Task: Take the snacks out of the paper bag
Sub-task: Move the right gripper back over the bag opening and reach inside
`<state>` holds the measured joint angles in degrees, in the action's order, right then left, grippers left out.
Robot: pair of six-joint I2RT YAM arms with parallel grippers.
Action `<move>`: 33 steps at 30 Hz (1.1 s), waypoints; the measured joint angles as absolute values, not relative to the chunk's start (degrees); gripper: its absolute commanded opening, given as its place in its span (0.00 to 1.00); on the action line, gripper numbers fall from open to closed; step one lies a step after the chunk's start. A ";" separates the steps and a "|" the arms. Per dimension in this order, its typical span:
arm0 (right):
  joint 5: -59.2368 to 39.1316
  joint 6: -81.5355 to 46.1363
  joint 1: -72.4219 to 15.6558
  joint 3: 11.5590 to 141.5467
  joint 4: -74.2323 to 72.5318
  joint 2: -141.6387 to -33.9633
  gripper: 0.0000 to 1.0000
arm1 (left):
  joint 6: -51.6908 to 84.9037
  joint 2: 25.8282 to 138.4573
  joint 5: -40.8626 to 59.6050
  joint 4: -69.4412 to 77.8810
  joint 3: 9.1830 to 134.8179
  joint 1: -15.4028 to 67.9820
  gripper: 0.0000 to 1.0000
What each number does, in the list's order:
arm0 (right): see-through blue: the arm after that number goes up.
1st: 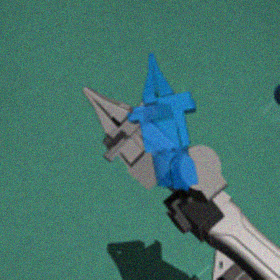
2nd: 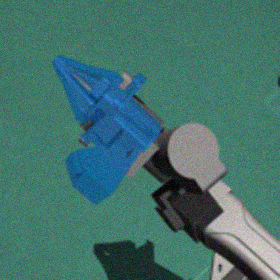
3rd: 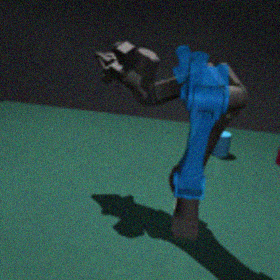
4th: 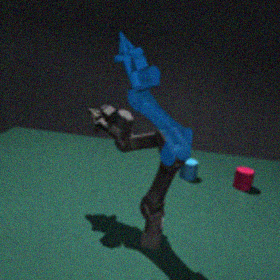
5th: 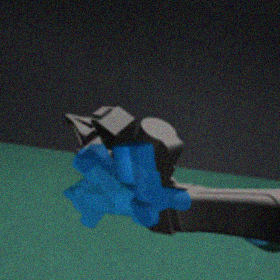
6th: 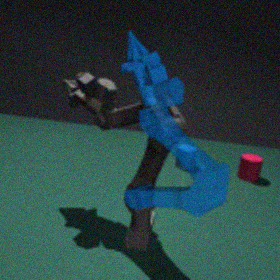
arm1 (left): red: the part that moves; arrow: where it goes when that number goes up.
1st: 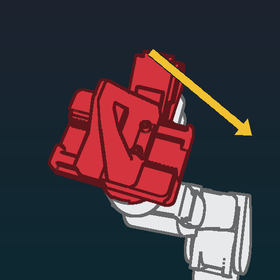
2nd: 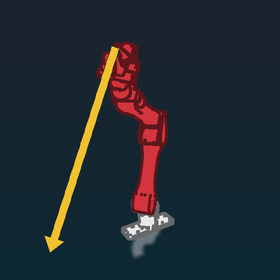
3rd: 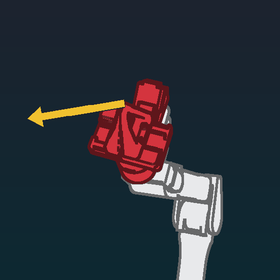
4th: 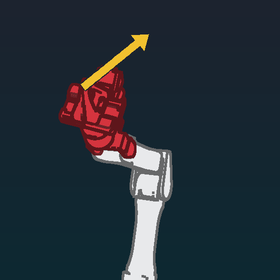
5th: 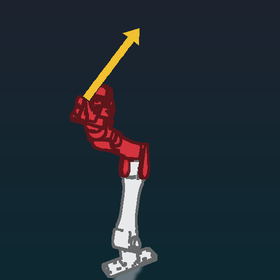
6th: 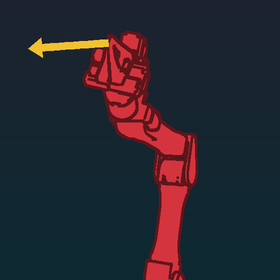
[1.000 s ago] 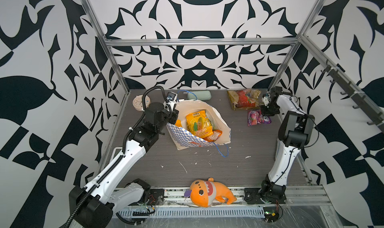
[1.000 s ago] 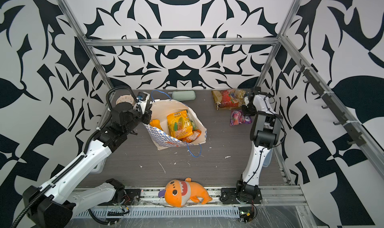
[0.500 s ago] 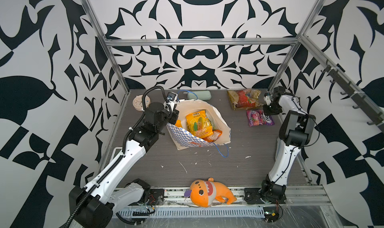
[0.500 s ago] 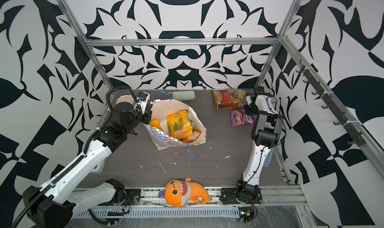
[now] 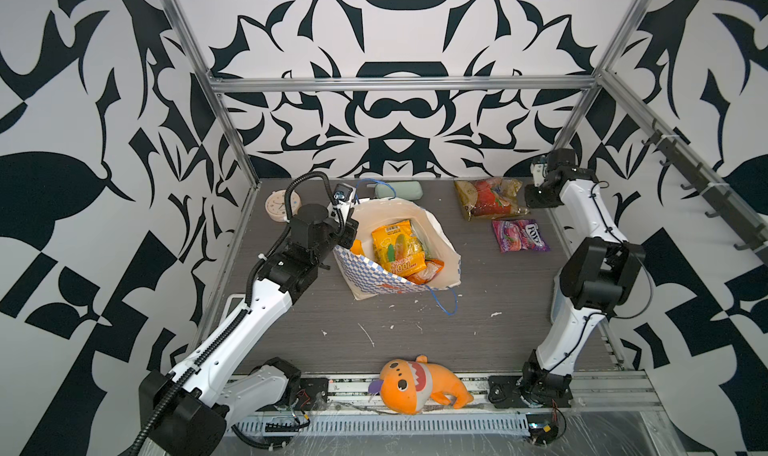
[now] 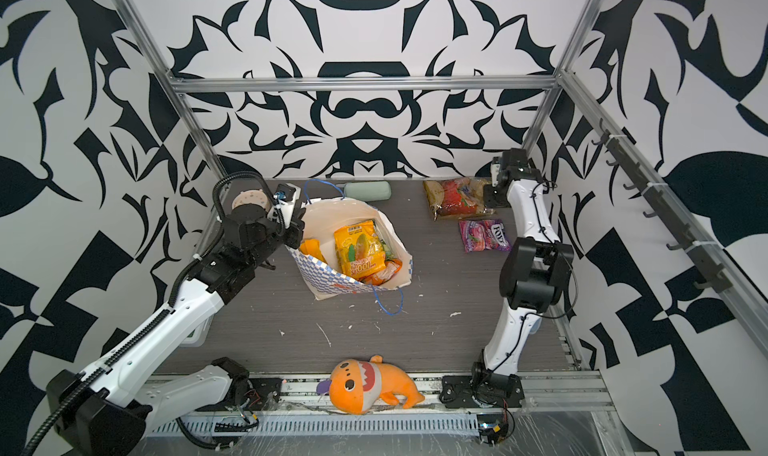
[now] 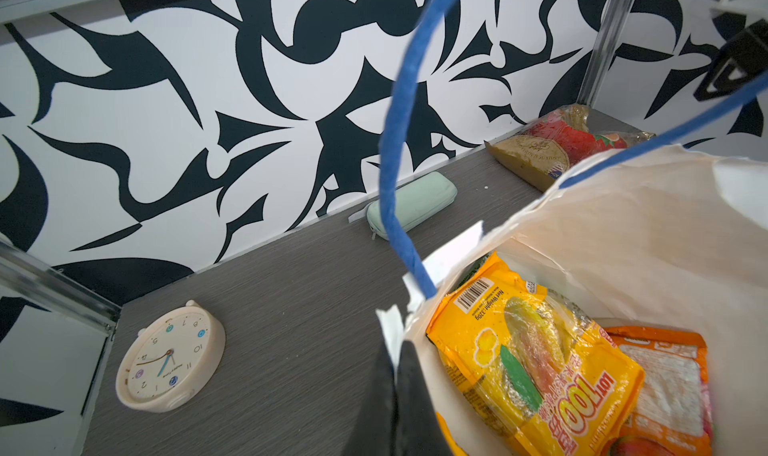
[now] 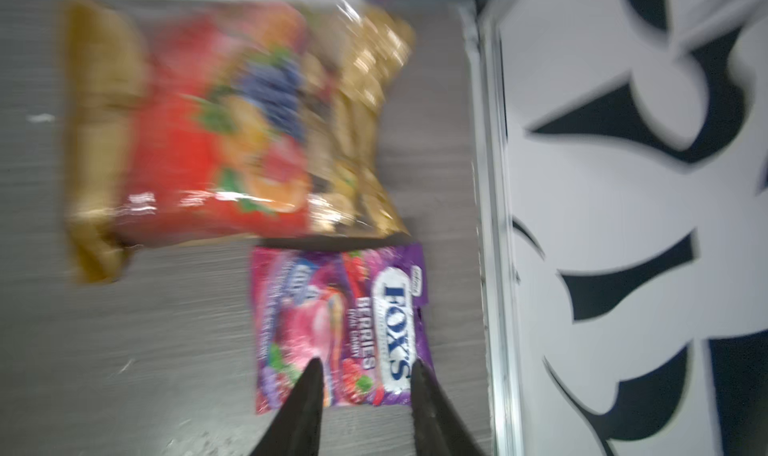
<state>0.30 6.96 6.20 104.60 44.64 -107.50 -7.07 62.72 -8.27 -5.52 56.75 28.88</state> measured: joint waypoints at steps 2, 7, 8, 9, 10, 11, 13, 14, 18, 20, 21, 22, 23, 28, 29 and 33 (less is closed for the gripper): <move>-1.83 4.32 0.19 101.67 42.22 -102.04 0.17 | -7.09 62.85 -7.60 -5.37 56.75 28.88 0.00; -12.05 0.08 -14.66 93.03 34.39 -87.81 0.00 | -7.46 63.18 -6.15 -5.26 56.75 28.88 0.00; -14.52 -0.54 -16.16 91.68 33.26 -85.49 0.00 | -7.46 63.18 -6.13 -5.21 56.75 28.88 0.00; -17.85 -0.99 -17.56 90.24 31.86 -82.72 0.00 | -7.44 63.18 -6.11 -5.17 56.75 28.88 0.00; -20.80 -1.32 -18.63 89.17 30.59 -80.34 0.00 | -7.44 63.18 -6.00 -5.10 56.75 28.88 0.00; -23.86 -1.37 -19.59 88.42 29.58 -78.39 0.00 | -7.44 63.18 -5.82 -5.04 56.75 28.88 0.00; -29.45 -0.58 -22.41 87.66 28.42 -75.24 0.00 | -7.44 63.18 -5.23 -4.93 56.75 28.86 0.00; -31.20 0.16 -23.90 87.59 28.49 -74.37 0.00 | -7.44 63.18 -4.91 -4.91 56.75 28.86 0.00; -35.77 3.11 -29.89 84.16 28.21 -73.01 0.00 | -7.40 63.20 -3.38 -4.89 56.75 28.86 0.00; -35.86 4.03 -32.08 80.93 28.21 -73.73 0.00 | -7.38 63.31 -2.55 -4.51 56.75 28.86 0.00; -35.27 4.36 -33.28 79.24 28.21 -74.56 0.00 | -7.33 63.37 -2.17 -4.25 56.75 28.86 0.00; -34.35 4.56 -34.48 77.56 27.94 -75.66 0.00 | -7.29 63.37 -1.80 -4.01 56.75 28.86 0.00; -33.28 4.60 -35.51 76.12 27.55 -76.75 0.00 | -7.27 63.37 -1.43 -3.77 56.75 28.86 0.00; -25.76 4.56 -41.43 72.71 26.04 -84.12 0.00 | -7.53 63.40 2.90 -2.72 56.73 28.84 0.00; -24.60 4.73 -42.46 72.71 25.67 -85.25 0.00 | -7.60 63.40 3.84 -2.68 56.73 28.84 0.00; -20.01 7.22 -48.03 72.71 25.41 -88.51 0.00 | -7.81 63.42 6.13 -2.42 56.73 28.84 0.00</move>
<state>-20.01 7.22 -48.03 72.71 25.41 -88.51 -7.81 63.42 6.13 -2.42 56.73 28.84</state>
